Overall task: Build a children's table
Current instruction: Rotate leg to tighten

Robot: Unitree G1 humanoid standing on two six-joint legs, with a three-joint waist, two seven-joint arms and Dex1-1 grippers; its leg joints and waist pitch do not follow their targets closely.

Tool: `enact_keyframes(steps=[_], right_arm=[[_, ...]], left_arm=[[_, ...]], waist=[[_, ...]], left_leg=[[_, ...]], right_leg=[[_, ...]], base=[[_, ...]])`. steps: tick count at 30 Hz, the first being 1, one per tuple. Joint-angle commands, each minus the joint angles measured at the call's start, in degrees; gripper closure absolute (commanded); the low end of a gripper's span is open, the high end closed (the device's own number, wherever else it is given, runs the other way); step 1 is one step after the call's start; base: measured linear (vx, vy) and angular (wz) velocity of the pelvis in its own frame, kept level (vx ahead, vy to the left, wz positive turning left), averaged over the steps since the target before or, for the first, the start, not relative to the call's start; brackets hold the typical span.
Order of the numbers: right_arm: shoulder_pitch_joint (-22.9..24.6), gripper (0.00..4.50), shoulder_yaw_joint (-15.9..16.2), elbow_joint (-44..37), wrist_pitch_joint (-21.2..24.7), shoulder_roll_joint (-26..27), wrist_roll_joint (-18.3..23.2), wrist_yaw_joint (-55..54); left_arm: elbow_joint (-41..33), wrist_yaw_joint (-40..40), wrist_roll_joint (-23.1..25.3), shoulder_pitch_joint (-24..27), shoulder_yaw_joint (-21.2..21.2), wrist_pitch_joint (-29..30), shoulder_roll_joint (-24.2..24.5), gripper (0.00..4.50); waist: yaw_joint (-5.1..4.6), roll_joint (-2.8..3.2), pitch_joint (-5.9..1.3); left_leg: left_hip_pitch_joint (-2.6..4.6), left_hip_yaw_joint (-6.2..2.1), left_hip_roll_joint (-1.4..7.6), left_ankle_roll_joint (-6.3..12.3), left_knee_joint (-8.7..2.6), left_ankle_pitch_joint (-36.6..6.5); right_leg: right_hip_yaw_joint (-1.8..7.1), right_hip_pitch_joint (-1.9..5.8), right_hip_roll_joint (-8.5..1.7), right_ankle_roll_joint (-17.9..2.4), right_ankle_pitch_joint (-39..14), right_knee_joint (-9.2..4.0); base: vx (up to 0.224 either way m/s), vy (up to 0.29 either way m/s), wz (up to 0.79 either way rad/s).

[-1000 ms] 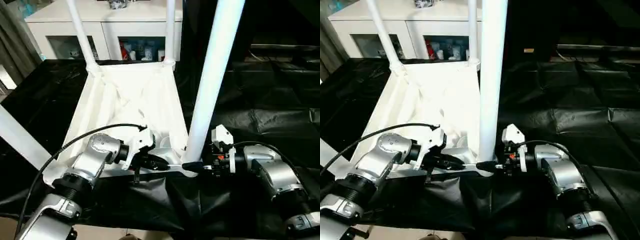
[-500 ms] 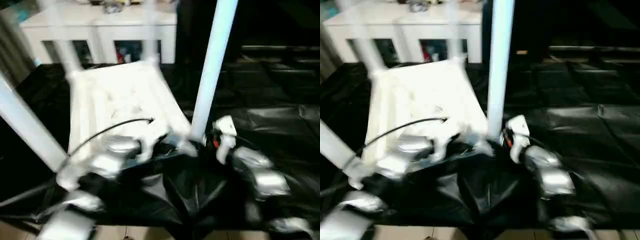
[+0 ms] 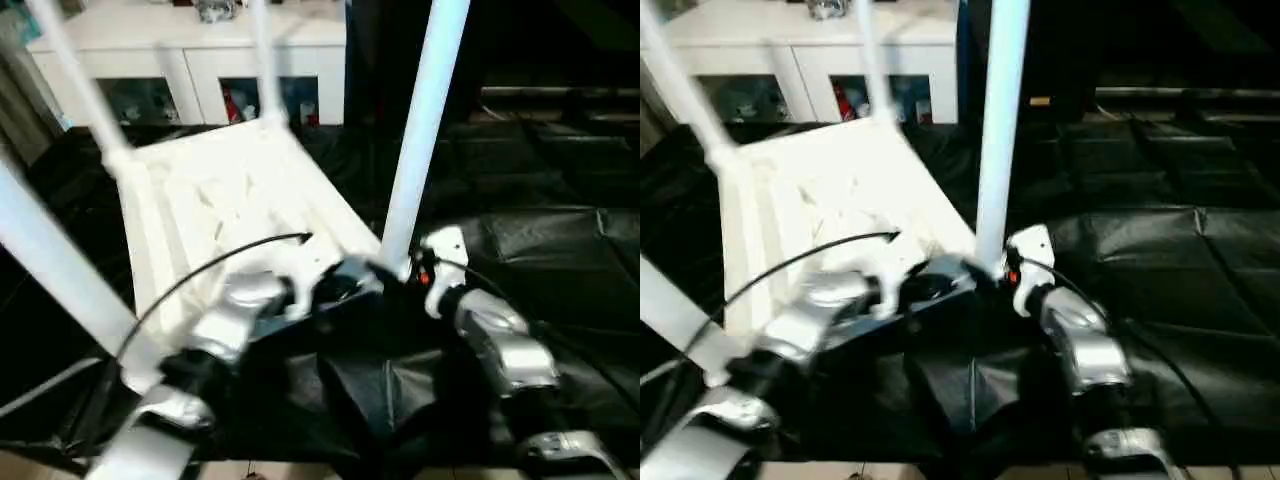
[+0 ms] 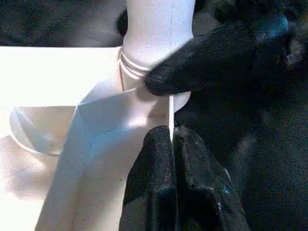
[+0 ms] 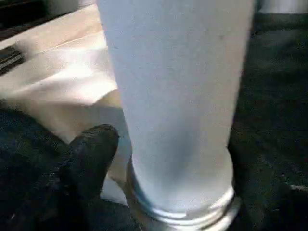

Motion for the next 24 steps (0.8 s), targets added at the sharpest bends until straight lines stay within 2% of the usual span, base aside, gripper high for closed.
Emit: enact_keyframes(steps=[1, 2, 4, 6, 7, 9, 10, 12, 13, 15, 16, 18, 19, 20, 21, 23, 24], right_arm=[[0.31, 0.74, 4.08, -1.22, 0.75, -0.49, 0.85, 7.11], [0.36, 0.74, 4.52, -1.56, 0.42, -2.56, 1.00, 10.57], [0.35, 0.74, 4.71, -1.88, 0.07, -4.25, 0.88, 13.65], [0.08, 0.74, 4.89, -1.93, -0.29, -6.13, 0.43, 17.26], [-0.11, 0.74, 5.26, -1.80, -0.50, -6.88, 0.37, 18.46], [-0.32, 0.74, 5.82, -1.65, -0.84, -7.60, 0.24, 19.58], [-0.32, 0.74, 5.82, -1.65, -0.84, -7.60, 0.24, 19.58], [-0.67, 1.09, 6.19, -1.18, -1.37, -7.99, 0.14, 20.18], [-0.87, 1.09, 6.32, -0.94, -1.59, -8.10, 0.32, 20.57], [-1.02, 1.27, 5.77, -0.81, -1.49, -7.70, 1.12, 21.11], [-0.87, 1.27, 5.65, -1.04, -1.37, -7.45, 1.40, 21.22], [0.00, 1.55, 5.81, -1.97, -0.89, -7.21, 1.78, 21.86], [0.00, 1.57, 5.81, -1.97, -0.89, -7.21, 1.78, 21.86], [0.47, 1.62, 5.94, -2.45, -0.66, -7.15, 1.91, 22.11], [1.43, 1.72, 6.02, -3.13, -0.36, -6.87, 2.32, 22.00], [1.67, 1.82, 5.95, -3.26, -0.26, -6.72, 2.46, 21.75], [2.10, 1.82, 5.55, -3.30, -0.16, -5.96, 2.46, 20.01]], left_arm=[[-3.65, -6.08, -2.42, 0.10, -2.86, -0.84, -0.37, 4.50], [-4.10, -8.37, -2.71, 0.33, -2.93, -0.66, 1.12, 4.50], [-4.45, -10.72, -2.74, 0.46, -2.84, -0.45, 2.65, 4.50], [-5.47, -14.44, -3.13, 0.69, -2.93, 0.29, 5.04, 4.50], [-5.89, -15.78, -3.39, 0.77, -3.09, 0.56, 6.00, 4.50], [-6.22, -17.05, -3.65, 0.75, -3.25, 1.09, 6.93, 4.50], [-6.22, -17.05, -3.65, 0.75, -3.25, 1.09, 6.93, 4.50], [-6.19, -17.96, -3.84, 0.60, -3.26, 1.20, 7.64, 4.50], [-6.12, -18.82, -3.96, 0.44, -3.41, 1.32, 8.23, 4.50], [-5.91, -19.74, -4.21, 0.13, -3.35, 1.28, 8.92, 4.50], [-5.97, -19.91, -4.36, 0.06, -3.26, 1.41, 9.05, 4.50], [-6.37, -20.15, -4.63, 0.20, -3.17, 1.78, 9.20, 4.50], [-6.37, -20.15, -4.63, 0.20, -3.17, 1.78, 9.20, 4.50], [-6.55, -20.22, -4.68, 0.31, -3.17, 1.86, 9.25, 4.50], [-6.67, -20.07, -4.69, 0.45, -3.05, 1.88, 9.14, 4.50], [-6.65, -19.69, -4.74, 0.47, -2.85, 1.84, 8.96, 4.50], [-6.05, -17.98, -4.48, 0.22, -2.36, 1.65, 8.29, 4.50]], waist=[[0.14, -1.30, -3.54], [0.30, -0.85, -3.72], [0.68, -0.76, -3.72], [0.91, -0.29, -3.64], [0.87, -0.44, -3.55], [1.00, -0.19, -3.53], [1.02, -0.31, -3.49], [1.06, -0.10, -3.52], [1.07, -0.06, -3.56], [1.04, -0.19, -3.63], [1.01, 0.13, -3.68], [1.04, 0.03, -3.76], [1.08, 0.35, -3.76], [1.06, 0.21, -3.74], [1.10, 0.48, -3.73], [1.11, 0.36, -3.76], [1.10, 0.61, -3.72]], left_leg=[[0.76, -0.67, 1.97, 5.91, -3.61, -8.51], [0.92, -0.69, 2.08, 6.01, -3.48, -7.67], [0.90, -0.59, 2.04, 6.56, -3.27, -7.08], [0.98, -0.71, 2.07, 6.05, -3.43, -8.73], [1.05, -0.68, 2.11, 5.55, -3.53, -9.72], [1.20, -0.74, 2.15, 4.62, -3.66, -10.71], [1.23, -0.71, 2.14, 4.19, -3.70, -10.94], [1.22, -0.75, 2.10, 3.66, -3.73, -11.45], [1.22, -0.81, 2.09, 3.44, -3.75, -11.31], [1.10, -0.80, 2.00, 3.65, -3.67, -11.02], [1.14, -0.80, 2.02, 3.70, -3.63, -10.76], [1.16, -0.78, 2.00, 3.97, -3.51, -10.30], [1.15, -0.80, 1.98, 4.01, -3.48, -10.30], [1.15, -0.79, 2.01, 4.11, -3.50, -10.29], [1.18, -0.82, 2.03, 4.05, -3.52, -10.37], [1.17, -0.82, 2.01, 4.00, -3.51, -10.34], [1.20, -0.83, 2.01, 3.84, -3.53, -10.77]], right_leg=[[1.37, 2.54, -2.43, -13.00, -7.10, -3.29], [1.32, 2.47, -2.41, -13.73, -5.06, -3.10], [1.27, 2.49, -2.34, -15.13, -2.12, -2.67], [1.22, 2.54, -2.49, -15.22, -3.55, -2.81], [1.26, 2.55, -2.51, -15.13, -4.82, -3.01], [1.26, 2.48, -2.46, -15.09, -5.96, -3.12], [1.32, 2.50, -2.44, -15.19, -6.07, -3.09], [1.31, 2.54, -2.47, -15.22, -6.11, -3.10], [1.30, 2.62, -2.48, -15.28, -5.67, -3.01], [1.26, 2.73, -2.47, -15.49, -4.65, -2.89], [1.24, 2.69, -2.45, -15.63, -3.81, -2.84], [1.20, 2.74, -2.42, -16.09, -2.57, -2.67], [1.18, 2.73, -2.42, -16.22, -2.42, -2.61], [1.16, 2.74, -2.41, -16.31, -2.23, -2.67], [1.16, 2.75, -2.40, -16.31, -2.14, -2.70], [1.15, 2.80, -2.38, -16.40, -1.88, -2.65], [1.14, 2.77, -2.39, -16.38, -2.20, -2.72]], base=[[0.000, 0.000, 0.00], [0.000, 0.000, 0.00], [0.000, 0.000, 0.00], [0.000, 0.000, 0.00], [0.000, 0.000, 0.00], [0.000, 0.000, 0.00], [0.000, 0.000, 0.00], [0.000, 0.000, 0.00], [0.000, 0.000, 0.00], [0.000, 0.000, 0.00], [0.000, 0.000, 0.00], [0.000, 0.000, 0.00], [0.000, 0.000, 0.00], [0.000, 0.000, 0.00], [0.000, 0.000, 0.00], [0.000, 0.000, 0.00], [0.000, 0.000, 0.00]])
